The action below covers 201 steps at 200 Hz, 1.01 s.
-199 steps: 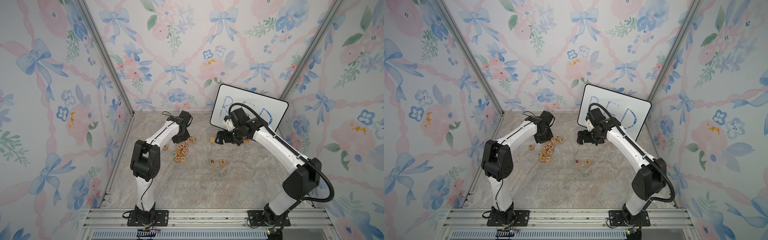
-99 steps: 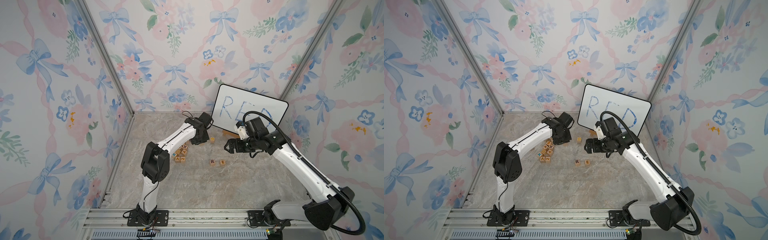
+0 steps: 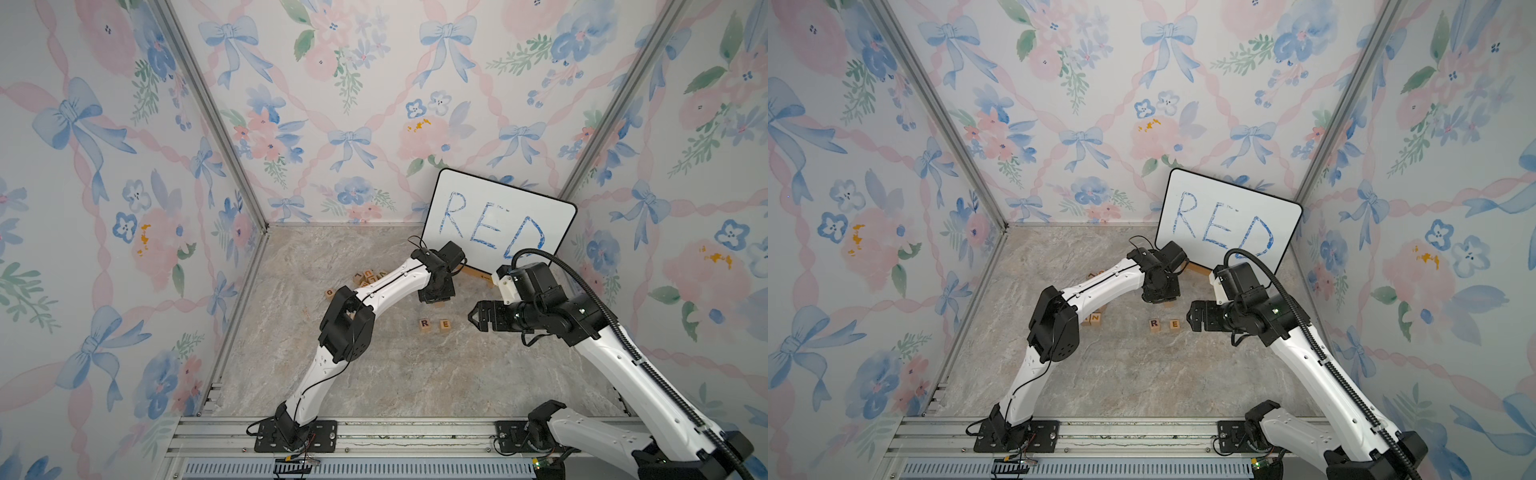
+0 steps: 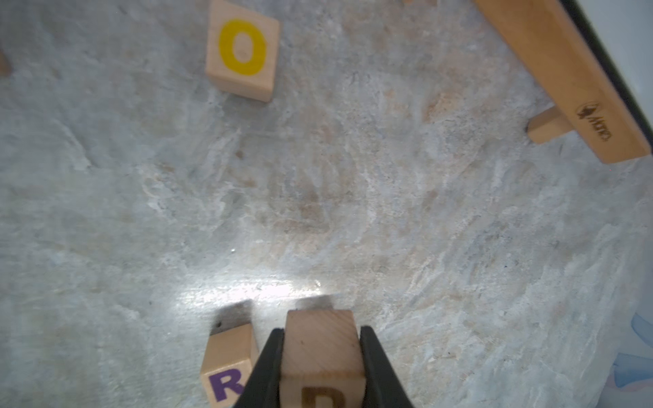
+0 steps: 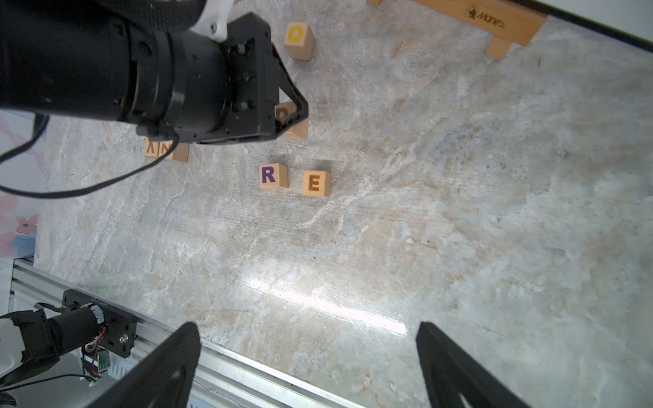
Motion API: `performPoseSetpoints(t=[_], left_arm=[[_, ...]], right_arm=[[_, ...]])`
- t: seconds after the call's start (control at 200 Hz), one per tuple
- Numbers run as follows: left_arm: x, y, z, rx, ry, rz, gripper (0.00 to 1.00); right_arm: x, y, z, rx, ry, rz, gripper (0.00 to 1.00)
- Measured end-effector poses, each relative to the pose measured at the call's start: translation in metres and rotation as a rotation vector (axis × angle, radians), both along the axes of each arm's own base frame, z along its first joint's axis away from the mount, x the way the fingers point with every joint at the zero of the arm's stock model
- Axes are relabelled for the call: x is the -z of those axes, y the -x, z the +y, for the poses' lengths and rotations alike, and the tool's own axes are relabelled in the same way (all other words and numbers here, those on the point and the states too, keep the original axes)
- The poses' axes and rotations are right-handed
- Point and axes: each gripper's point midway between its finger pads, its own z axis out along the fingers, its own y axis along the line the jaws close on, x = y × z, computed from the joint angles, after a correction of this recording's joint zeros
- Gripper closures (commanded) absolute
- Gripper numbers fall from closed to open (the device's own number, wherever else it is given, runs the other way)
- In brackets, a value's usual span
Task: Assemble the uppercase word "red" with letter blocks
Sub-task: Place the letter block at the center of the board.
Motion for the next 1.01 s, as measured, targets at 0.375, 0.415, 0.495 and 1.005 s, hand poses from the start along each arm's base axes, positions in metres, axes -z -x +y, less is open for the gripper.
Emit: performPoseSetpoints(t=[0.375, 0.415, 0.495, 1.005], left_arm=[[0.039, -0.012, -0.013, 0.026, -0.033, 0.016, 0.79], [0.042, -0.012, -0.013, 0.028, -0.038, 0.020, 0.79], [0.044, -0.012, -0.013, 0.030, -0.042, 0.022, 0.77], [0.053, -0.014, -0.005, 0.043, -0.067, 0.032, 0.48]], right_arm=[[0.002, 0.020, -0.015, 0.055, 0.002, 0.011, 0.03], [0.001, 0.020, -0.016, 0.060, 0.002, 0.010, 0.03], [0.001, 0.020, -0.017, 0.068, 0.001, 0.009, 0.03], [0.001, 0.023, -0.022, 0.094, 0.003, 0.001, 0.03]])
